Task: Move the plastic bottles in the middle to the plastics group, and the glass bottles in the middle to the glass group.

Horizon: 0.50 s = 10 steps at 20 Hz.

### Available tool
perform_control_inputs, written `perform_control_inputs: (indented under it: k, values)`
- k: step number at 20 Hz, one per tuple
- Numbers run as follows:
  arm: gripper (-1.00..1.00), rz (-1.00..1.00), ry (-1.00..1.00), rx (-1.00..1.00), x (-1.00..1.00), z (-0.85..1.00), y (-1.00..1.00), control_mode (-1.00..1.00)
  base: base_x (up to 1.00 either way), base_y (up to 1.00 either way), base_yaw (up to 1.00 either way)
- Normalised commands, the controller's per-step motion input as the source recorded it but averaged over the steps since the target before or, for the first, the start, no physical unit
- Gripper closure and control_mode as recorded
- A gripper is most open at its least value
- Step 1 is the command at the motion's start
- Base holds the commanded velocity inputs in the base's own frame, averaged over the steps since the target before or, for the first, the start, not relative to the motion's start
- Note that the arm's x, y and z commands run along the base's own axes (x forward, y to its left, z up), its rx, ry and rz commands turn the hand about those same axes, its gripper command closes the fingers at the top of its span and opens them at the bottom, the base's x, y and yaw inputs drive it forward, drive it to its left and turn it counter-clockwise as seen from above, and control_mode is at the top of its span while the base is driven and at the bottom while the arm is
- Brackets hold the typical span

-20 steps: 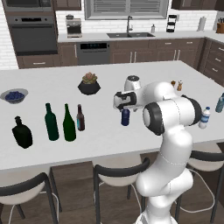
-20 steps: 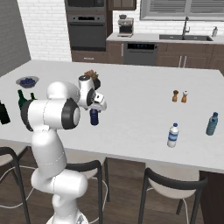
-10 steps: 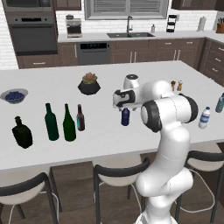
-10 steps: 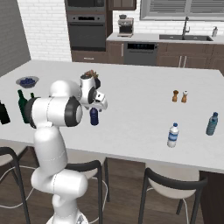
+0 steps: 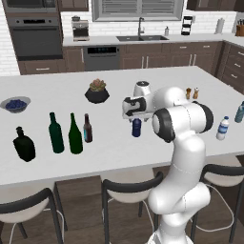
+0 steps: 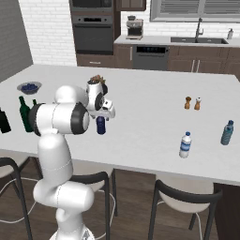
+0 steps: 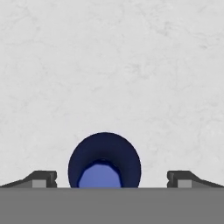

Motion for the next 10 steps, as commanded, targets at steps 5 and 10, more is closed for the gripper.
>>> perform_control_inputs:
  k: [5, 10]
  values:
    - [-1.00, 0.01, 0.00, 0.00, 0.07, -0.10, 0.00, -1.00, 0.00, 0.00, 0.00]
    - [-1.00, 0.00, 0.00, 0.00, 0.01, -0.06, 0.00, -1.00, 0.00, 0.00, 0.00]
